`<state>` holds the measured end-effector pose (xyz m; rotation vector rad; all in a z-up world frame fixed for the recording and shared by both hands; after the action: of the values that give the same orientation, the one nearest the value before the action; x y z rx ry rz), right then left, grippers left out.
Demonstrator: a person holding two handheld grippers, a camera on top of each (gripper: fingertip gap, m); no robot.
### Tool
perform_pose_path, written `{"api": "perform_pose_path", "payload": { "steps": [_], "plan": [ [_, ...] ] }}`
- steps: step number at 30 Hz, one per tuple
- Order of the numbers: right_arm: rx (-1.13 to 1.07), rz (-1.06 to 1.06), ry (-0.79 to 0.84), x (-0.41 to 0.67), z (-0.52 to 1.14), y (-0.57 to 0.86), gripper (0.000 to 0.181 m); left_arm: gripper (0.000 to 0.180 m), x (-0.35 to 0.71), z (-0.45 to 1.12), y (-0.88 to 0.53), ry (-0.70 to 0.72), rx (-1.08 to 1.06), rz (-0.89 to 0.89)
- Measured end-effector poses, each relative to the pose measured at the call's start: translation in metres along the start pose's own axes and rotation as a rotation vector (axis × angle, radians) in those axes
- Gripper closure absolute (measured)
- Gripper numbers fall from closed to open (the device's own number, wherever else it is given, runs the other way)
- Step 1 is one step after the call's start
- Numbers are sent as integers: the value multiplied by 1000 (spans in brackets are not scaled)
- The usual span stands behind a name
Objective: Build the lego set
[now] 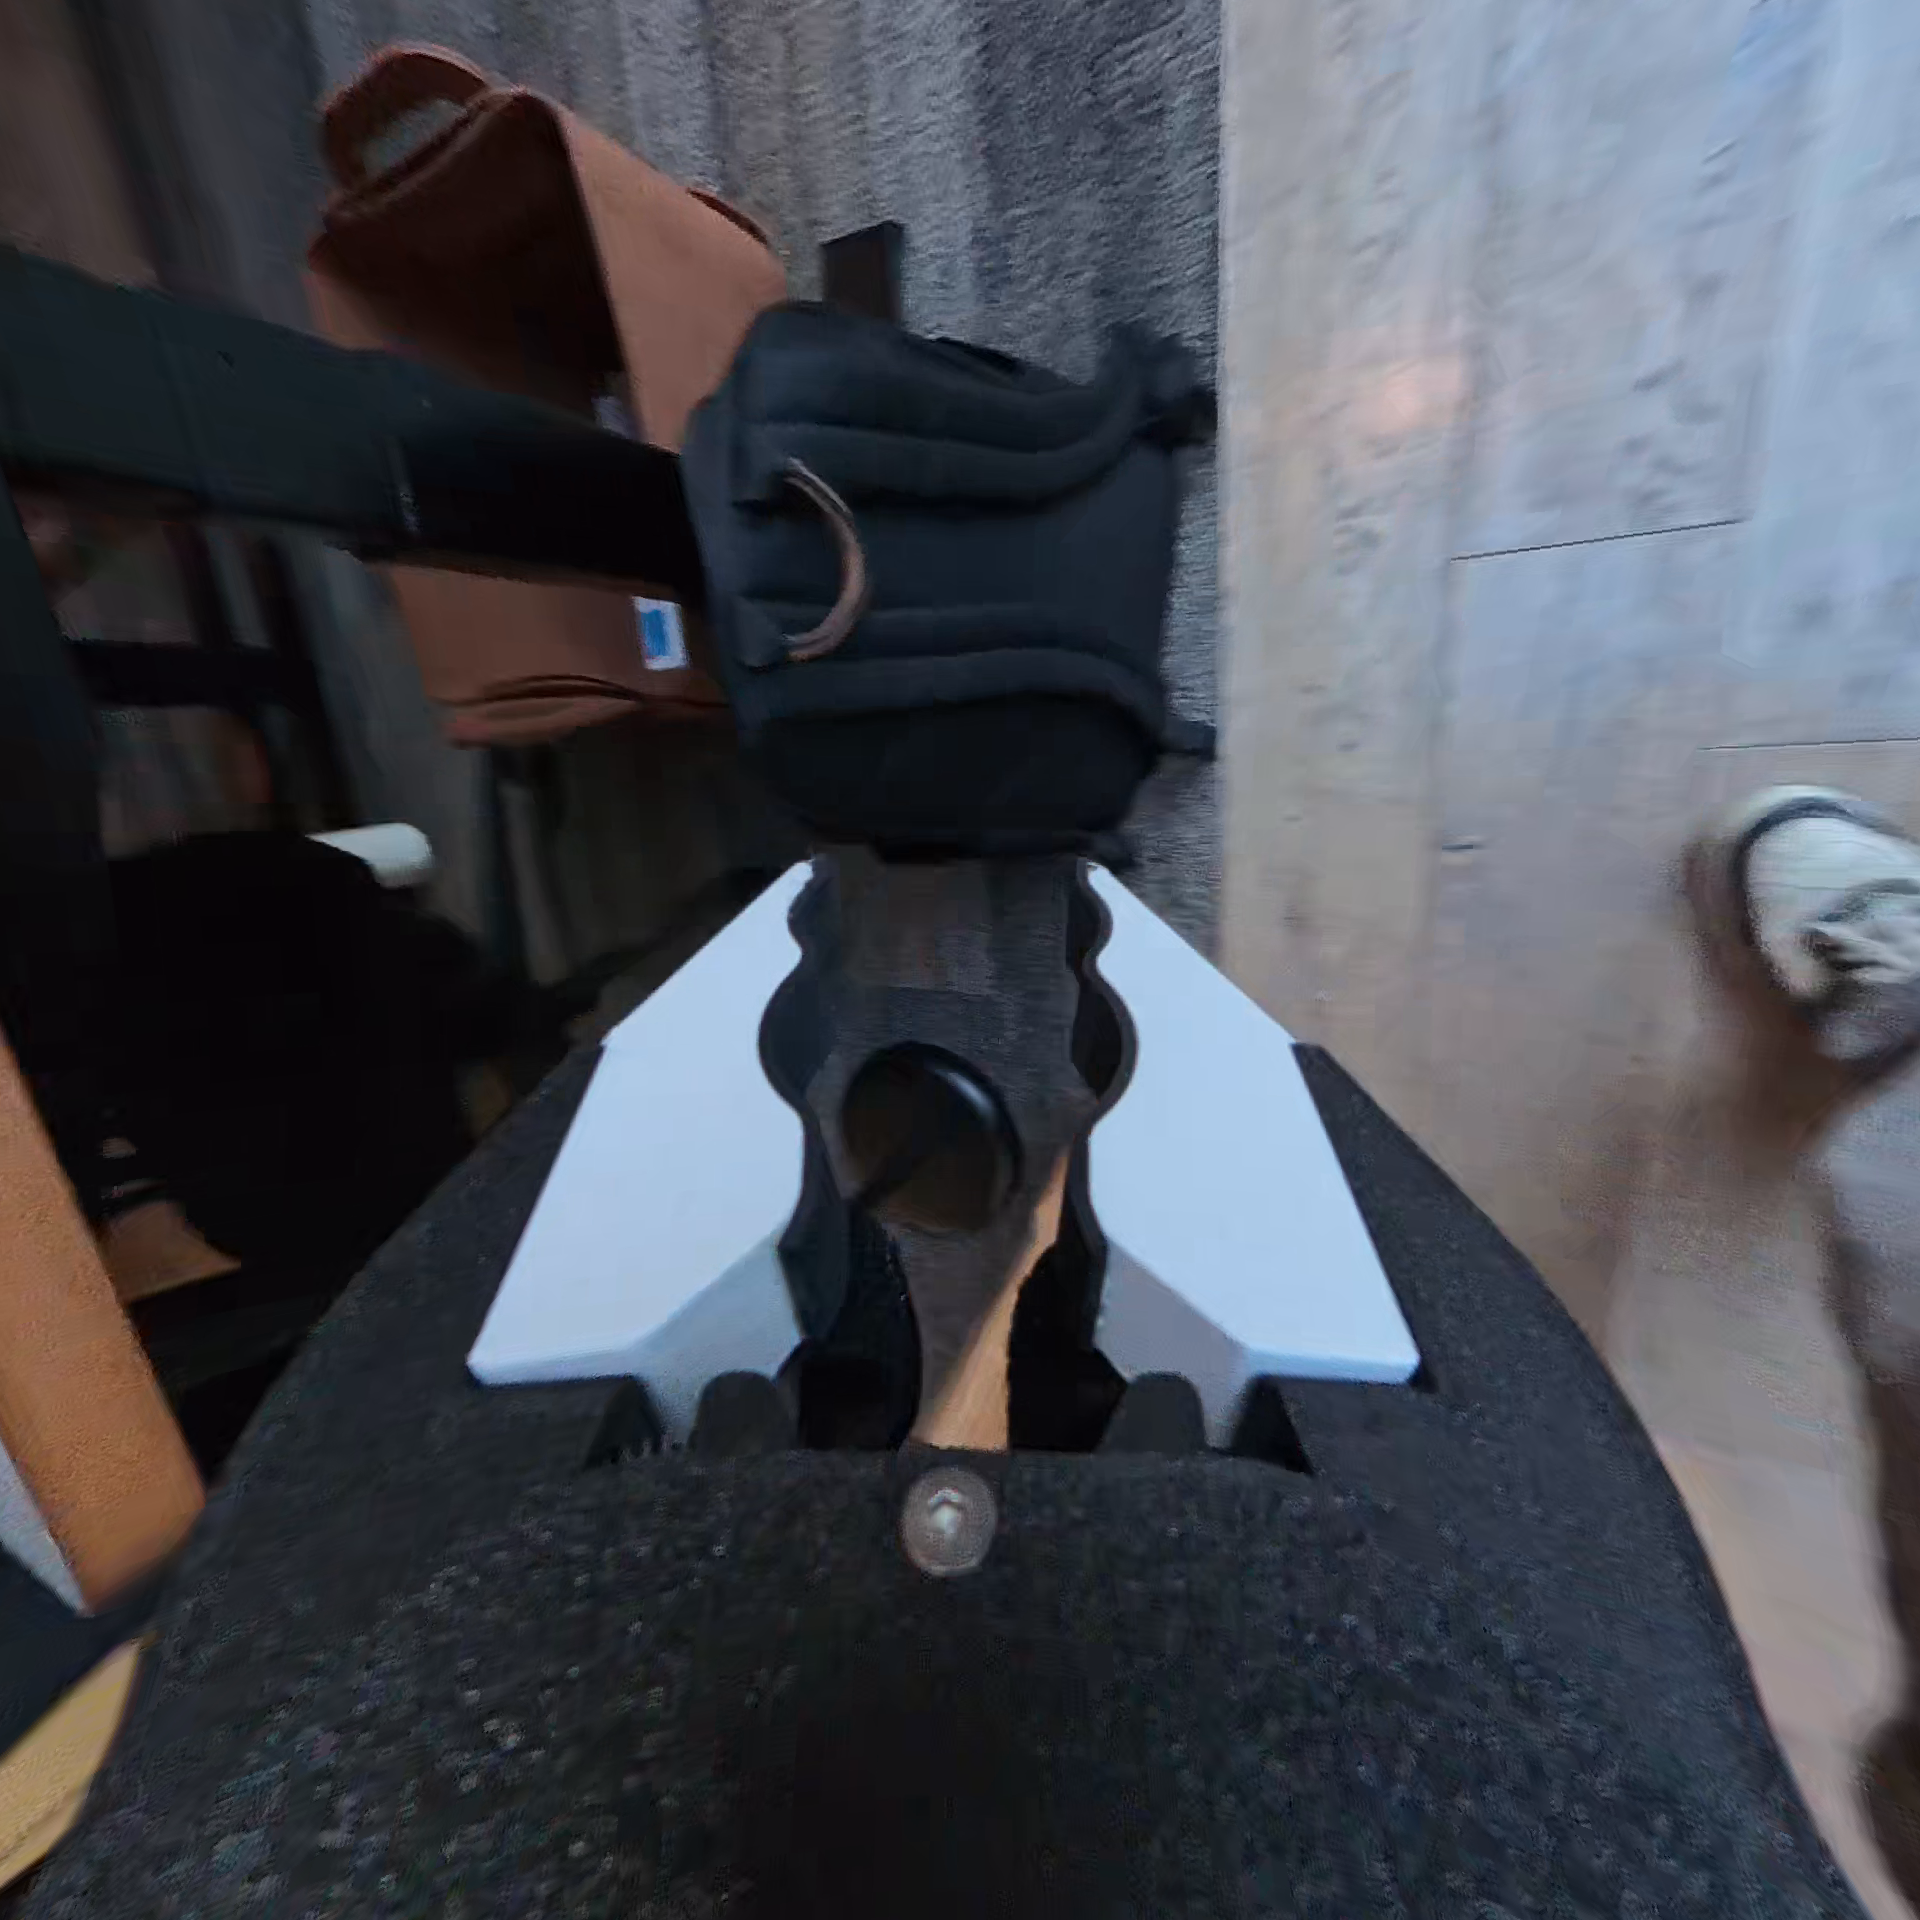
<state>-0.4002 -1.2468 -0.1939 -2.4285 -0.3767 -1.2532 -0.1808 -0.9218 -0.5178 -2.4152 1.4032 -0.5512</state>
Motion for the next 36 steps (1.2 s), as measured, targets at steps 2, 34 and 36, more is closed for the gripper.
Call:
{"api": "perform_pose_path", "payload": {
  "steps": [2,34,36],
  "plan": [
    [53,-42,-18,9,40,30,127,139,9,49,-17,-37,104,70],
    [587,-195,-138,107,297,205,137,176,29,125,-92,-20,-626,-489],
    [606,-196,-122,125,295,206,136,176,39,86,-115,36,-593,-525]
  ]
}}
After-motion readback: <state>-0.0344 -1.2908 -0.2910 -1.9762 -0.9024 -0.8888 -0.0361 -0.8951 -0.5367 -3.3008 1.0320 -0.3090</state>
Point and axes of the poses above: each gripper's, where its closed fingertips meet, z out along the fingers, x out of its top, y = z × x across the jaws, the point moved 10 cm from there along -z, back along the fingers, and after that the axes turned 9 degrees about z, right-handed, at the moved point
